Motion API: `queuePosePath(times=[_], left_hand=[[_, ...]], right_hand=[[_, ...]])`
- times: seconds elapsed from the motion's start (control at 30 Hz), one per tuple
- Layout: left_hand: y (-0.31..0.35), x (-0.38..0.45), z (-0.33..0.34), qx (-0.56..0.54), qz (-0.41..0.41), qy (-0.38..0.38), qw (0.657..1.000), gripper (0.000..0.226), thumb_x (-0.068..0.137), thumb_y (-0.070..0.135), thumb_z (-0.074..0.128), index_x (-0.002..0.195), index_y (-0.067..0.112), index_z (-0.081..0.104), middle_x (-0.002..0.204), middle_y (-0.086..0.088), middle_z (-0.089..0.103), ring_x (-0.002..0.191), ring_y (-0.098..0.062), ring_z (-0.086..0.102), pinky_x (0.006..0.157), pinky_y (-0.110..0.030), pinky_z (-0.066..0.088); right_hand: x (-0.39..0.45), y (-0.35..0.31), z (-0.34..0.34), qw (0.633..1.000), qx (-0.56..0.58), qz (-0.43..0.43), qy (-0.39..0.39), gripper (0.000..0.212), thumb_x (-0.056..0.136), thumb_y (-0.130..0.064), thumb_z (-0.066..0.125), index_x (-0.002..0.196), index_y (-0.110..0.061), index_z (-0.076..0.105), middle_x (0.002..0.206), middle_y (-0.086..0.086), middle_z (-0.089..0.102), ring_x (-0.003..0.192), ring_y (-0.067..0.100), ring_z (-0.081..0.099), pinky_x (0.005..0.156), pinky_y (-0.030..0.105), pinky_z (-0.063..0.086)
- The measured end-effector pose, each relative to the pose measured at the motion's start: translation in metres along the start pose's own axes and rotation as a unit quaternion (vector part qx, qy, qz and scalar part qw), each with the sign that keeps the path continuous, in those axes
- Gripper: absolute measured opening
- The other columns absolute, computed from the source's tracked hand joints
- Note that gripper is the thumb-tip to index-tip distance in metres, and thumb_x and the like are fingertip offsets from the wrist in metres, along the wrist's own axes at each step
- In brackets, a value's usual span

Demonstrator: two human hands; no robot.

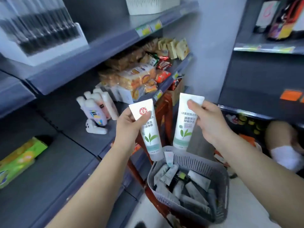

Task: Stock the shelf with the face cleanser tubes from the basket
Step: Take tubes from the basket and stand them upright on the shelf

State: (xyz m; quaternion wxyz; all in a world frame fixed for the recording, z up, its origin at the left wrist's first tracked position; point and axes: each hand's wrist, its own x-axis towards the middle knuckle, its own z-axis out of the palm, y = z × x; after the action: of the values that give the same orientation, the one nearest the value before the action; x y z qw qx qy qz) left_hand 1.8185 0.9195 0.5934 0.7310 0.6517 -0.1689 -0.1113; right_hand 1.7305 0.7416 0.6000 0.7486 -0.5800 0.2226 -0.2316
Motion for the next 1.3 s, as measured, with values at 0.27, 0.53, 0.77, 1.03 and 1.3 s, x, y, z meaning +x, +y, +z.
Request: queuePosePath(times=[0.27, 0.53, 0.77, 1.03, 1.3], left_hand=[[0.114, -0.055, -0.082, 0.047, 0.059, 0.123, 0.990, 0.021, 0.077, 0.010, 0.073, 0.097, 0.010, 0.066, 0.088, -0.007, 0.073, 0.076, -0.023, 0.069, 0.069, -0.039, 0.055], [0.205, -0.133, -0.171, 0.032, 0.129, 0.226, 0.965, 0.018, 0.078, 0.001, 0.068, 0.094, 0.011, 0.066, 0.080, -0.003, 0.073, 0.073, -0.018, 0.069, 0.068, -0.035, 0.059], [0.264, -0.199, -0.243, 0.094, 0.189, 0.293, 0.933, 0.018, 0.078, 0.001, 0.067, 0.091, 0.014, 0.066, 0.078, 0.000, 0.074, 0.070, -0.014, 0.070, 0.058, -0.027, 0.057], [0.322, -0.242, -0.313, 0.141, 0.226, 0.312, 0.912, 0.017, 0.071, 0.011, 0.073, 0.084, 0.019, 0.067, 0.074, 0.000, 0.072, 0.064, -0.016, 0.065, 0.059, -0.030, 0.047], [0.374, -0.250, -0.360, 0.175, 0.257, 0.270, 0.911, 0.026, 0.062, 0.015, 0.076, 0.085, 0.019, 0.065, 0.068, 0.006, 0.070, 0.059, -0.009, 0.065, 0.054, -0.023, 0.052]], right_hand=[[-0.042, -0.069, 0.123, 0.976, 0.003, -0.076, -0.202, 0.009, 0.085, -0.013, 0.063, 0.080, -0.018, 0.068, 0.077, -0.003, 0.070, 0.071, 0.011, 0.064, 0.069, 0.028, 0.049], [-0.110, -0.102, 0.240, 0.928, 0.065, -0.079, -0.359, 0.009, 0.085, -0.014, 0.062, 0.077, -0.015, 0.066, 0.059, -0.006, 0.069, 0.053, 0.006, 0.064, 0.052, 0.020, 0.047], [-0.177, -0.122, 0.329, 0.884, 0.091, -0.086, -0.451, 0.007, 0.083, -0.016, 0.064, 0.077, -0.016, 0.069, 0.075, -0.002, 0.073, 0.074, 0.013, 0.068, 0.075, 0.033, 0.052], [-0.234, -0.156, 0.401, 0.853, 0.108, -0.150, -0.488, 0.008, 0.084, -0.014, 0.064, 0.077, -0.017, 0.066, 0.067, -0.009, 0.070, 0.063, 0.005, 0.065, 0.061, 0.020, 0.051], [-0.263, -0.180, 0.454, 0.833, 0.125, -0.196, -0.502, 0.014, 0.083, -0.010, 0.064, 0.071, -0.017, 0.061, 0.059, -0.008, 0.065, 0.055, 0.005, 0.061, 0.054, 0.018, 0.049]])
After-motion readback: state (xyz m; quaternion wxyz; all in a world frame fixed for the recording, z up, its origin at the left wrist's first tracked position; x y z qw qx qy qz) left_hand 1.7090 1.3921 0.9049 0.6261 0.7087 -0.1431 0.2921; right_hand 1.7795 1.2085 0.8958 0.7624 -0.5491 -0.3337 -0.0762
